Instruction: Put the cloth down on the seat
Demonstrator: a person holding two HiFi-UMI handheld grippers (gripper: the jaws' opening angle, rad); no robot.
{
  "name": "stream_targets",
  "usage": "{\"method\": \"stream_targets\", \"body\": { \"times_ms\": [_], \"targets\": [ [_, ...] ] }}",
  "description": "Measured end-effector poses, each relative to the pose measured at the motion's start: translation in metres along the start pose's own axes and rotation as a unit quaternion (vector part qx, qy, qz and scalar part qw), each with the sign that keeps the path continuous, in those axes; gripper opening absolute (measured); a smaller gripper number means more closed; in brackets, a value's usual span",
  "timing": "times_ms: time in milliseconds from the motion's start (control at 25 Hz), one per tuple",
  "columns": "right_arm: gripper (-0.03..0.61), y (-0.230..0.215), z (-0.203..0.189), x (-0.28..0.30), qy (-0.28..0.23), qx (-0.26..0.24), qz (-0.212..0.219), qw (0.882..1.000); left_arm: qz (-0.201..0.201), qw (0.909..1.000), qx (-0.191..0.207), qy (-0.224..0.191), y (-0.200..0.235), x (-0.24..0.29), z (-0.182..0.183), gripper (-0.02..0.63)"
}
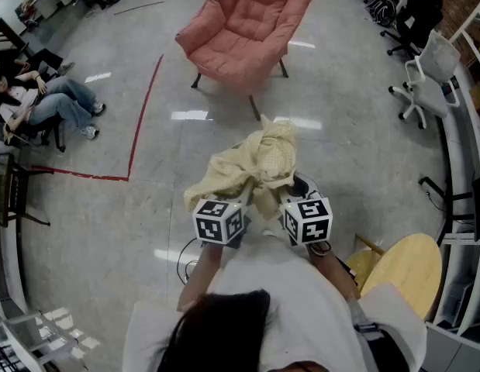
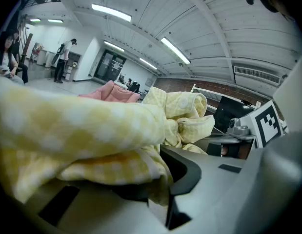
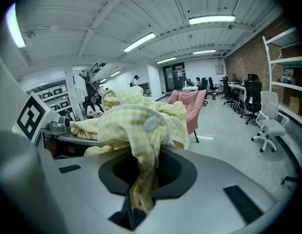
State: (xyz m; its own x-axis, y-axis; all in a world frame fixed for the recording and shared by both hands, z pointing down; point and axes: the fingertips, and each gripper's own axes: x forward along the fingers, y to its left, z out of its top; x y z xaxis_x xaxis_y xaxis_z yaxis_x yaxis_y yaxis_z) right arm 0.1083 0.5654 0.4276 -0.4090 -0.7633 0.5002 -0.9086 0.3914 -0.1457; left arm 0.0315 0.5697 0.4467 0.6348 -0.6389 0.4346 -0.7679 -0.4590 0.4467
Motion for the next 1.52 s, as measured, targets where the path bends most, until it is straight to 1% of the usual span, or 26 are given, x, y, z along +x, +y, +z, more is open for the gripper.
{"method": "stream_targets", "body": {
  "times_ms": [360, 560, 760, 1000, 1160, 1360, 1520],
  "targets": [
    [0.081, 0.006, 0.004, 0.03, 0.012, 0.02, 0.004, 1.0, -0.01, 0.9999, -0.004, 0.01, 0.031, 0.009, 0.008, 0.06],
    [0.082, 0.016, 0.02, 0.06, 0.008, 0.022, -0.004, 1.0, -0.024, 0.9996, 0.0, 0.012, 0.062, 0.015, 0.028, 0.06],
    [0.083, 0.028, 0.04, 0.09, -0.002, 0.038, -0.011, 0.999, -0.038, 0.9989, 0.019, 0.018, 0.093, 0.017, 0.054, 0.06],
    [0.083, 0.044, 0.052, 0.115, -0.008, 0.038, -0.017, 0.999, -0.047, 0.9982, 0.029, 0.024, 0.124, 0.015, 0.07, 0.06],
    [0.083, 0.046, 0.052, 0.123, -0.003, 0.039, -0.021, 0.999, -0.052, 0.9979, 0.023, 0.03, 0.132, 0.018, 0.07, 0.06],
    [0.083, 0.037, 0.057, 0.133, 0.003, 0.041, -0.019, 0.999, -0.061, 0.997, 0.025, 0.041, 0.135, 0.029, 0.075, 0.06],
    [0.083, 0.025, 0.06, 0.149, 0.004, 0.038, -0.011, 0.999, -0.054, 0.9975, 0.023, 0.04, 0.144, 0.045, 0.08, 0.06]
  ]
}}
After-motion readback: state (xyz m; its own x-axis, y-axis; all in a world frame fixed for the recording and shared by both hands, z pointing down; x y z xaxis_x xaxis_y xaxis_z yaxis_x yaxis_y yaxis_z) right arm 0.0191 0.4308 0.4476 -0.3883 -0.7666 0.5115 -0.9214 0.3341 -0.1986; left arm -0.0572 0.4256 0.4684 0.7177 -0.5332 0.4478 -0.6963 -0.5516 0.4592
